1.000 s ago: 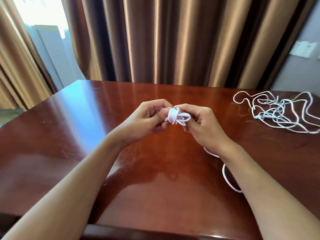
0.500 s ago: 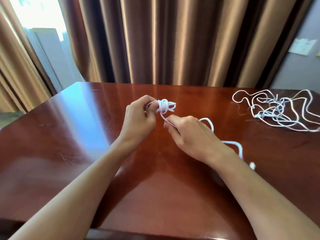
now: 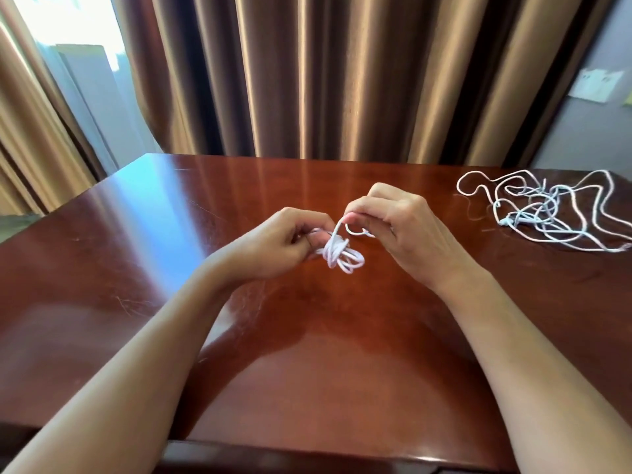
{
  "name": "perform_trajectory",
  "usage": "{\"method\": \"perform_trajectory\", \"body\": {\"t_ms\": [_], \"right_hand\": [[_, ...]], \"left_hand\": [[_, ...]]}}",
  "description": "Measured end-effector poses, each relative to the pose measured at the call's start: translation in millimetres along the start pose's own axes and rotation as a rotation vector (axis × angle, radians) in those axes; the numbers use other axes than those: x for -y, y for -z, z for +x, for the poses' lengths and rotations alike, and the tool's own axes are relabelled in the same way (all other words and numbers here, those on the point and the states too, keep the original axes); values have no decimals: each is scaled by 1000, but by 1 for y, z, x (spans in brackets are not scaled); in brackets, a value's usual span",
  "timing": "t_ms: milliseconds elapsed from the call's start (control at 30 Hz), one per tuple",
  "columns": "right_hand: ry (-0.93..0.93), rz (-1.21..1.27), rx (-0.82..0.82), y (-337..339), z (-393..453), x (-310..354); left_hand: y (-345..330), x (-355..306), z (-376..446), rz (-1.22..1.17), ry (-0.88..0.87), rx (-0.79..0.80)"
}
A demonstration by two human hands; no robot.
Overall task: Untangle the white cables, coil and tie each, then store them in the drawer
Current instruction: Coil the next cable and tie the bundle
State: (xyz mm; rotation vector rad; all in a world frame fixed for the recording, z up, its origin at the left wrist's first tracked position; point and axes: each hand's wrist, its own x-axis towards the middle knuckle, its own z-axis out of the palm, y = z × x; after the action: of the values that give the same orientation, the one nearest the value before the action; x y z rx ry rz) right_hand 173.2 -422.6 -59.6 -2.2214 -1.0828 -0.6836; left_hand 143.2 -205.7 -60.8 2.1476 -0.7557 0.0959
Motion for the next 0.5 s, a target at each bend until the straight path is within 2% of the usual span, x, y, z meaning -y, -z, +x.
{"method": "perform_trajectory", "body": {"t_ms": [100,233,400,467,500], "right_hand": [[-38,107,-8,-4,0,-3],[-147,195,26,-12,-1,1],[-280,276,87,-28,-1,15],[-271,263,149,-32,-3,23],[-244,220,178,-33,-4,27]], "left_hand": [[-5,-8,-1,-212,-25,-28],[-11,-6,6,-435,43,-332],[-17,-6,11,-699,88,-531],[-14,1,14,-656,181,-665],[-13,7,15,-510,226,-744]]}}
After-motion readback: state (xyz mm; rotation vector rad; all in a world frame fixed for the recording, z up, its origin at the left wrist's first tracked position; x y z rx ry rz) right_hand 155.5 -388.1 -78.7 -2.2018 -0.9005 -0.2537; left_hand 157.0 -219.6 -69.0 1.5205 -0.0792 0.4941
